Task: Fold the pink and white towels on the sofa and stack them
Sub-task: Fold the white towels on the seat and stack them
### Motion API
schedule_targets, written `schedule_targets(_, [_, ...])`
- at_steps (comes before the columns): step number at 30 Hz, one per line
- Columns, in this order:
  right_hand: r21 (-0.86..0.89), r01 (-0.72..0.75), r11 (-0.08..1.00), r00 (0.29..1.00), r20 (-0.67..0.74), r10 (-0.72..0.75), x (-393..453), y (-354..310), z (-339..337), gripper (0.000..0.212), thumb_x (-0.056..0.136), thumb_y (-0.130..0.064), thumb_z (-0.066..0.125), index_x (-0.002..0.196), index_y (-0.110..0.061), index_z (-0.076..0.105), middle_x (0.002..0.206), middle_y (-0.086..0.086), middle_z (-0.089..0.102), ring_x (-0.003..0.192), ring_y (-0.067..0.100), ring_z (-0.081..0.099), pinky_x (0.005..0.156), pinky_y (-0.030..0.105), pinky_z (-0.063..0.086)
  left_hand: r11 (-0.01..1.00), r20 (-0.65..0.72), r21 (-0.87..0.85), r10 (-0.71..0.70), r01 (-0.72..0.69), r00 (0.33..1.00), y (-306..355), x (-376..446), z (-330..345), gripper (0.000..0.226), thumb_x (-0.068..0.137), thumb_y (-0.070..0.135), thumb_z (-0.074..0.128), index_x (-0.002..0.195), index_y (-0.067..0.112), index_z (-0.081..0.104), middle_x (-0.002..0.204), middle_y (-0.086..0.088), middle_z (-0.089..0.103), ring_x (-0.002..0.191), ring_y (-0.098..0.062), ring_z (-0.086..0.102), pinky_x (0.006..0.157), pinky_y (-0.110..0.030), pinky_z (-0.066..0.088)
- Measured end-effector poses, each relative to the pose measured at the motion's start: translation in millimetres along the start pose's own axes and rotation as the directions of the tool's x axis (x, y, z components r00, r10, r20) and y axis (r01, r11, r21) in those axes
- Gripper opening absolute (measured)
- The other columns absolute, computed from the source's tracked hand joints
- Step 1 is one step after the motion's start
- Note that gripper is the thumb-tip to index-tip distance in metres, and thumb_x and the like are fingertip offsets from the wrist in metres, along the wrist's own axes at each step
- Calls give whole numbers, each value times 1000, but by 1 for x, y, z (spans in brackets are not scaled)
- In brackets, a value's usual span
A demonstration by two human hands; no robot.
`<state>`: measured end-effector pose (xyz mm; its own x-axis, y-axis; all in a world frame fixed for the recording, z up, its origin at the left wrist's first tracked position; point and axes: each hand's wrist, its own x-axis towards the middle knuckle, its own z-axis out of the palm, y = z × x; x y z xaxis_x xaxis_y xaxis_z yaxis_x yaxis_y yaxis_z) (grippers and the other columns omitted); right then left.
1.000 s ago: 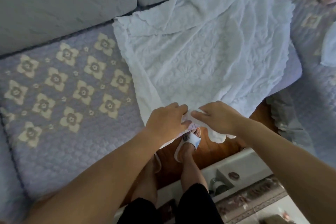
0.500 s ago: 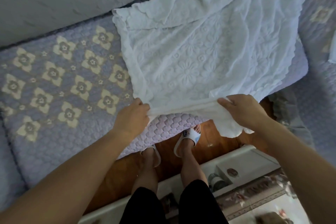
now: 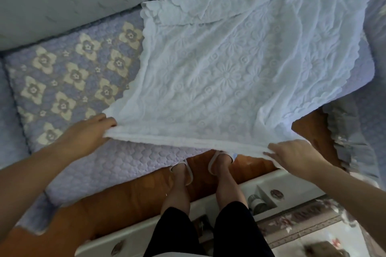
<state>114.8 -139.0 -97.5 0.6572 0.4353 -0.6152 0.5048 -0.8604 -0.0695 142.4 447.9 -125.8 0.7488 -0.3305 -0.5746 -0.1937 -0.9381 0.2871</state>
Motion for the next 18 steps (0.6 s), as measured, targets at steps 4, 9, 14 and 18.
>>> schedule_targets(4, [321, -323, 890, 933, 268, 241, 41, -6, -23, 41, 103, -46, 43, 74, -19, 51, 72, -4, 58, 72, 15, 59, 68, 30, 45, 996, 68, -41, 79, -77, 995, 11, 20, -29, 37, 97, 44, 57, 132, 47, 49, 119, 14, 58, 98, -3, 56, 85, -16, 43])
schedule_targets(9, [256, -427, 867, 875, 358, 326, 85, 36, -77, 38, 104, -45, 40, 71, -26, 47, 82, -8, 52, 88, 18, 54, 80, 33, 40, 999, 201, 32, -15, 9, 980, 20, 59, -76, 76, 79, 83, 3, 108, 40, 59, 98, 12, 65, 83, -8, 60, 80, -33, 53])
schedule_targets(14, [310, -542, 781, 840, 173, 514, 120, 70, -106, 37, 104, -44, 41, 71, -28, 46, 80, -9, 49, 87, 20, 52, 80, 36, 42, 964, 89, -8, -265, 267, 960, 29, 128, -87, 54, 103, 56, 28, 132, 23, 61, 132, -7, 62, 107, -25, 60, 86, -32, 46])
schedule_targets(18, [263, -616, 743, 785, 124, 607, 142, 86, -102, 37, 103, -46, 42, 73, -28, 53, 84, -2, 60, 79, 20, 59, 73, 39, 51, 934, 16, 142, -333, 328, 943, 33, 176, -85, 60, 101, 60, 25, 123, 21, 65, 122, -8, 63, 106, -27, 58, 81, -34, 45])
